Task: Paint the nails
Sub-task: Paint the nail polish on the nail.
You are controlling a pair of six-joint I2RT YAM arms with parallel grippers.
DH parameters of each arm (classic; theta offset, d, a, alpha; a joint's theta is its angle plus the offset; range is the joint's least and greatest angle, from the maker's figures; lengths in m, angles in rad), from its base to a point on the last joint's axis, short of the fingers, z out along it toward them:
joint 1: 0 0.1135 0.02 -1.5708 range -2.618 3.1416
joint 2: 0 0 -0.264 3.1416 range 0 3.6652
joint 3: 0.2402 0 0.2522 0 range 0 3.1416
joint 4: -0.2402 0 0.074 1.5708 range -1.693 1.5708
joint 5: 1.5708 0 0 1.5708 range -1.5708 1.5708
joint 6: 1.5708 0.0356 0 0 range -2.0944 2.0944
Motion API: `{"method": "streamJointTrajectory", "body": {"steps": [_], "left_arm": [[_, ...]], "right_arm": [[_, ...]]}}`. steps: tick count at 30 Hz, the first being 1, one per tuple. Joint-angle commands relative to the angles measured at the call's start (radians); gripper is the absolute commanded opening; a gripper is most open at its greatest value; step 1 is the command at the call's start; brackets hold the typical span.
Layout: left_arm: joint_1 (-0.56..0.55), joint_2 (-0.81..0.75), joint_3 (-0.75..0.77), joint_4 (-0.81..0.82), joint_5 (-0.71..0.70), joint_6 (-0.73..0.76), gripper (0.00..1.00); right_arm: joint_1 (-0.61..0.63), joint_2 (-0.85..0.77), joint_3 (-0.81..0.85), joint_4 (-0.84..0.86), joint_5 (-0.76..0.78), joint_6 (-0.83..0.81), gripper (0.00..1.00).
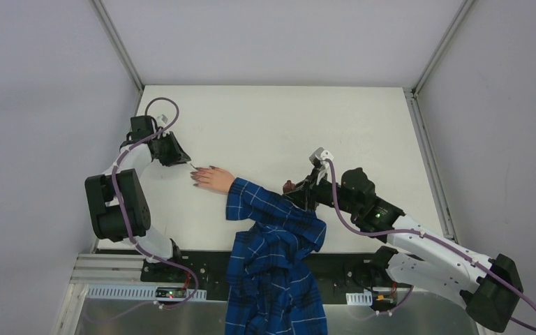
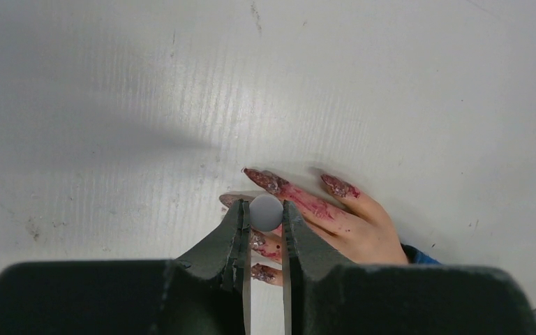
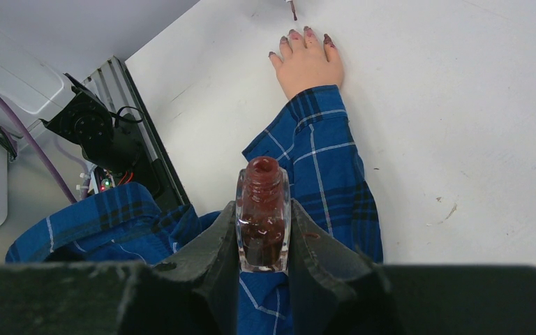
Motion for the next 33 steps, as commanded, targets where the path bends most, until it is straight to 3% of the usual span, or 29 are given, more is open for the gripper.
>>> {"method": "streamJointTrajectory", "body": {"steps": [1, 18, 33], "left_arm": [[-0.007, 0.010, 0.015, 0.006, 0.014, 0.006, 0.00], [-0.005, 0.031, 0.015, -0.010, -0.065, -0.001, 0.00], [-0.006, 0.026, 0.017, -0.022, -0.039, 0.008, 0.00]], "right_arm": [[-0.003, -0.012, 0.000, 0.066, -0.009, 0.002, 0.00], [-0.004, -0.015, -0.001, 0.062, -0.004, -0.002, 0.00], [-0.003, -0.008, 0.000, 0.061, -0.003, -0.003, 0.00]]}}
